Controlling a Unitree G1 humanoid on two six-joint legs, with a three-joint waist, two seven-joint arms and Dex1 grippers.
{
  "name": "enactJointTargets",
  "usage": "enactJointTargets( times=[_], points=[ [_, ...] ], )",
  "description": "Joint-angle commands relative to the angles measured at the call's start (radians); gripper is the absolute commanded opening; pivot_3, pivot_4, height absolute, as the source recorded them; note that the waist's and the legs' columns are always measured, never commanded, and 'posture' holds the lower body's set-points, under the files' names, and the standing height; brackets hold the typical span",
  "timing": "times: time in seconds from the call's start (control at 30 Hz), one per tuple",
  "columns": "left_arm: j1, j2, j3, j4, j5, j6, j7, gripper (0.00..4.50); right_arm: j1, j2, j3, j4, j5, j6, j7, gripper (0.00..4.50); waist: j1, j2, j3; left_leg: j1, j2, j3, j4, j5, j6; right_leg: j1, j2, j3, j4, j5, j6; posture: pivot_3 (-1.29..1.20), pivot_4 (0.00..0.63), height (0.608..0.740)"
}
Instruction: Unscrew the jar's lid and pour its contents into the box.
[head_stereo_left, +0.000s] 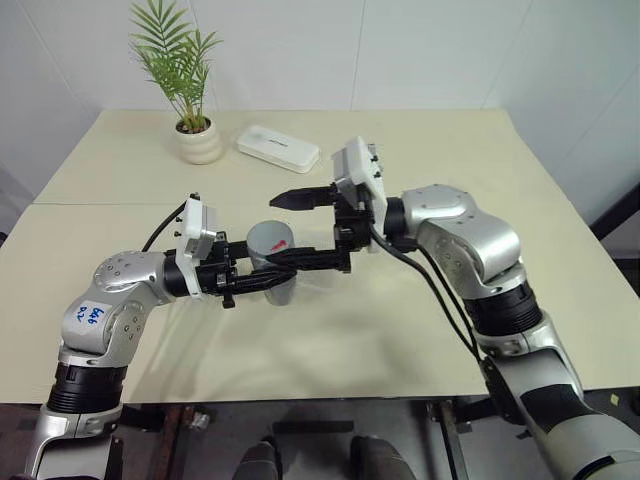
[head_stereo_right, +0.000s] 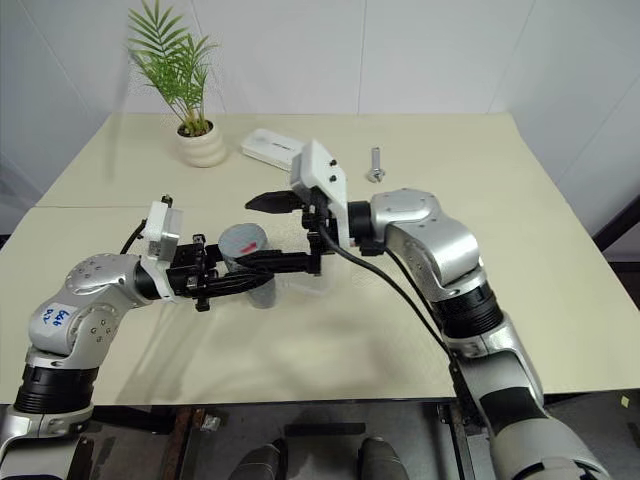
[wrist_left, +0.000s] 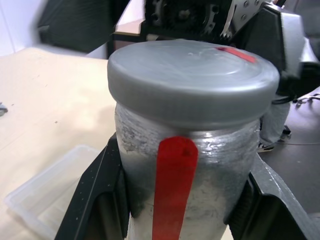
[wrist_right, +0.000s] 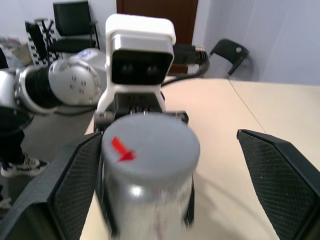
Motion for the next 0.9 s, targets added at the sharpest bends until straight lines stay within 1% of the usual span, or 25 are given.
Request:
enactJointTargets(
  times=[0.03,0.17,0.27,0.37,0.43,0.53,0.63,0.73,0.9],
  points=[
    [0.007,0.017,0.018,-0.053,-0.027,-0.018,-0.036,1.96,0.019,-0.075,-0.095,0.057,-0.027,-0.022,-0.015,4.46,0.002,0.000,0.000,0.000,0.000,0.000,0.000,0.000,0.000,0.000,0.000,0.000,0.000,0.000,0.000,0.00,0.150,0.740],
    [0.010,0.019,0.026,-0.051,-0.023,-0.017,-0.043,1.96,0.044,-0.119,-0.125,0.072,-0.027,-0.029,0.005,4.46,0.002,0.000,0.000,-0.001,0.000,0.001,0.000,0.000,0.000,0.000,0.000,0.000,-0.002,0.000,0.000,0.00,0.150,0.740],
    [0.011,0.022,0.029,-0.048,-0.020,-0.017,-0.045,1.96,0.048,-0.127,-0.151,0.071,-0.011,-0.016,0.013,4.46,-0.006,0.000,0.000,-0.001,0.000,0.002,0.000,-0.001,0.001,-0.001,0.000,0.001,-0.001,0.000,0.000,0.00,0.150,0.740],
    [0.011,0.027,0.031,-0.048,-0.019,-0.015,-0.045,1.96,0.046,-0.108,-0.187,0.024,0.076,0.023,0.060,4.46,-0.006,0.000,0.000,-0.001,0.000,0.002,0.000,0.000,0.001,-0.001,0.000,0.001,-0.001,0.000,0.000,0.00,0.150,0.740],
    [0.009,0.029,0.030,-0.048,-0.018,-0.012,-0.044,1.96,0.042,-0.082,-0.187,-0.017,0.117,0.049,0.062,4.46,-0.007,0.000,0.000,-0.001,0.000,0.002,0.000,-0.001,0.001,-0.001,0.000,0.001,-0.001,0.000,0.000,0.00,0.150,0.740],
    [0.006,0.031,0.025,-0.047,-0.016,-0.011,-0.043,1.96,0.032,-0.016,-0.154,-0.082,0.145,0.078,0.024,4.46,-0.008,0.000,0.000,-0.001,0.000,0.002,0.000,-0.001,0.001,-0.001,0.000,0.001,0.000,0.000,0.000,0.00,0.150,0.740],
    [0.004,0.029,0.019,-0.048,-0.014,-0.008,-0.041,1.96,0.020,0.053,-0.103,-0.111,0.118,0.081,-0.025,4.46,-0.007,0.000,0.000,-0.001,0.000,0.002,0.001,0.000,0.001,-0.002,0.000,0.001,0.002,0.000,0.000,0.00,0.150,0.740],
    [0.004,0.028,0.016,-0.047,-0.012,-0.008,-0.041,1.96,0.013,0.096,-0.064,-0.120,0.094,0.085,-0.060,4.46,-0.004,0.000,0.000,-0.001,0.000,0.002,0.003,0.000,0.001,-0.002,0.000,0.001,0.003,0.000,0.000,0.00,0.150,0.740],
    [0.013,0.029,0.018,-0.058,-0.015,-0.004,-0.037,1.96,0.001,0.135,-0.024,-0.110,0.055,0.088,-0.113,4.46,0.001,0.000,0.000,-0.001,0.000,0.002,0.003,-0.001,0.001,-0.002,0.000,0.001,0.002,0.000,0.000,0.00,0.150,0.740]
  ],
)
